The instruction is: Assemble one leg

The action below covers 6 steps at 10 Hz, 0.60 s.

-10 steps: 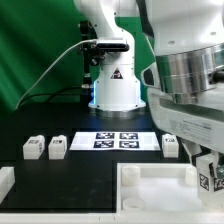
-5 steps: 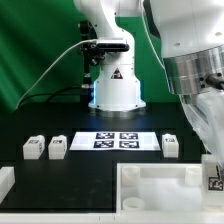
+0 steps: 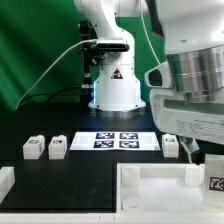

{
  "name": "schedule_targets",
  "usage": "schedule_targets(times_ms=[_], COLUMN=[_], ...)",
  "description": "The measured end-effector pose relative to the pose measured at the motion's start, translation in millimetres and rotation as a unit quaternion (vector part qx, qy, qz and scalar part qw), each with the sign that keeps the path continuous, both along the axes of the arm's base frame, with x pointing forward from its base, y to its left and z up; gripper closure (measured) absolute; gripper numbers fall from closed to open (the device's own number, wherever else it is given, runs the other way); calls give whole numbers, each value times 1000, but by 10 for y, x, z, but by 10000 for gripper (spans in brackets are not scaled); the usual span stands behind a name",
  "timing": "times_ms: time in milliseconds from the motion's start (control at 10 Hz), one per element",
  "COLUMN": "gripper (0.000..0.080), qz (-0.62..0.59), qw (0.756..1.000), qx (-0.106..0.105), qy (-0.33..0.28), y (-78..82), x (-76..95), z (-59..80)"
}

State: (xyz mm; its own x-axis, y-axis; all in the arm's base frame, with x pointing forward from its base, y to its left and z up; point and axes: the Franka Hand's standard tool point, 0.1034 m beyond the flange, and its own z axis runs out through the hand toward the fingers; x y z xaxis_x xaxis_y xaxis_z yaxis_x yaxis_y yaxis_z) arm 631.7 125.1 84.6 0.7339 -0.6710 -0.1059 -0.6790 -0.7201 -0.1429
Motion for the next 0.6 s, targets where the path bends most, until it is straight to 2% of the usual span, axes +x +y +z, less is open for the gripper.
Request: schedule_targets(times_ms=[200, 300, 400, 500, 600], gripper=[151, 151, 151, 151, 151], qz=[88, 171, 258, 307, 295], qw=[996, 985, 965, 951, 954], qx=[-3, -11, -28, -36, -34], qy=[-18, -25, -27, -31, -30], y=[-27, -45, -68, -60, -52], x=[8, -2, 10, 28, 27], z=[-9, -19, -35, -47, -48])
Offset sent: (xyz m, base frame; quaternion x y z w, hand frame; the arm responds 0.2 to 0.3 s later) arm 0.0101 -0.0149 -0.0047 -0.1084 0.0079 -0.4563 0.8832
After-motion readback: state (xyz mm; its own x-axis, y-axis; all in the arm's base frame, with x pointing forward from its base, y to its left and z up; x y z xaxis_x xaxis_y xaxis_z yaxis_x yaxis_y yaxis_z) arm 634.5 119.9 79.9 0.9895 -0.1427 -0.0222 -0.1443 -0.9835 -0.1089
